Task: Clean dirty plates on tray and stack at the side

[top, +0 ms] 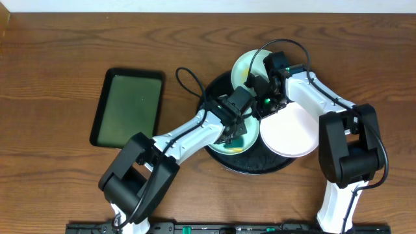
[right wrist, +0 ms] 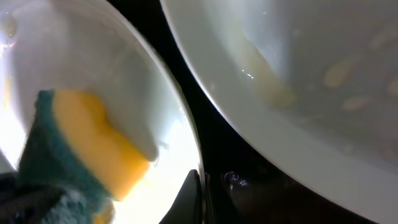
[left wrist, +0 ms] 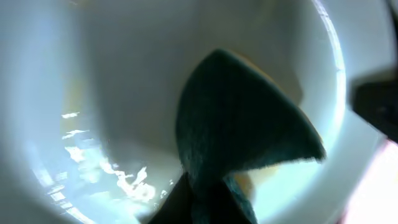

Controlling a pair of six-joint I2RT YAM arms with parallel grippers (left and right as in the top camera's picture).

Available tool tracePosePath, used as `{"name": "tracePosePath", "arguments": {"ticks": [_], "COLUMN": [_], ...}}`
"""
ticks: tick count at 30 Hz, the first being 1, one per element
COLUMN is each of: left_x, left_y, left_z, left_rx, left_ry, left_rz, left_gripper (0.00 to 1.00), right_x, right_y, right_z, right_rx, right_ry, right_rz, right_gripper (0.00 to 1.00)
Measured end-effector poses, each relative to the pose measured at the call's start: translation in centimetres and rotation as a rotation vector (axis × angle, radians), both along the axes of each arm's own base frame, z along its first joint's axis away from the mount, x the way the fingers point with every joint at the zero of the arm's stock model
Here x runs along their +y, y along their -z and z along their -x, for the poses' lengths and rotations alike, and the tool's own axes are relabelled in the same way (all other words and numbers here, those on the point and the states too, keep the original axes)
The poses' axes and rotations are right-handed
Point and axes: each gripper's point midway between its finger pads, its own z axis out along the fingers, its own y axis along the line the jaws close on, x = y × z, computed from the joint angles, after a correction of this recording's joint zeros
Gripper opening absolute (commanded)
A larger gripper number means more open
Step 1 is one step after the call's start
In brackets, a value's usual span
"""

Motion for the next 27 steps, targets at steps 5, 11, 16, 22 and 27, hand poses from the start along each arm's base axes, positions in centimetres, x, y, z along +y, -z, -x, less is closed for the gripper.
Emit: {"name": "tracePosePath", "arguments": {"ticks": [5, 11, 16, 22, 27], "left_x": [4.7, 8.9, 11.6, 14.9, 19.6], "left_y": [-0.2, -2.0, -6.4, -12.4, -14.7], "left_z": [-0.3, -1.5, -2.9, -4.4, -5.3], "left_rx": [-0.063, -0.152, -0.277, -0.409, -0.419], "left_ry": [-0.043, -0.120, -0.206, -0.328, -0.411], "left_rz": [-0.237, -0.369, -0.369, -0.294, -0.251], "left_gripper": [0.08, 0.07, 0.07, 0.07, 0.08], "right_x": [0.0, 0.3, 0.8, 0.9, 1.1], "right_y": [0.0, -0.1, -0.3, -1.7, -4.3], "right_z": [0.1, 0.1, 0.5, 0.7, -1.1], "right_rx": [0.004, 0.008, 0.025, 0.060, 0.006], "right_ry": [0.002, 0.001, 0.000, 0.002, -0.007], "right_rz": [0.002, -0.016, -0.046, -0.048, -0.038], "right_gripper": [0.01, 0.01, 0.01, 0.01, 0.01]}}
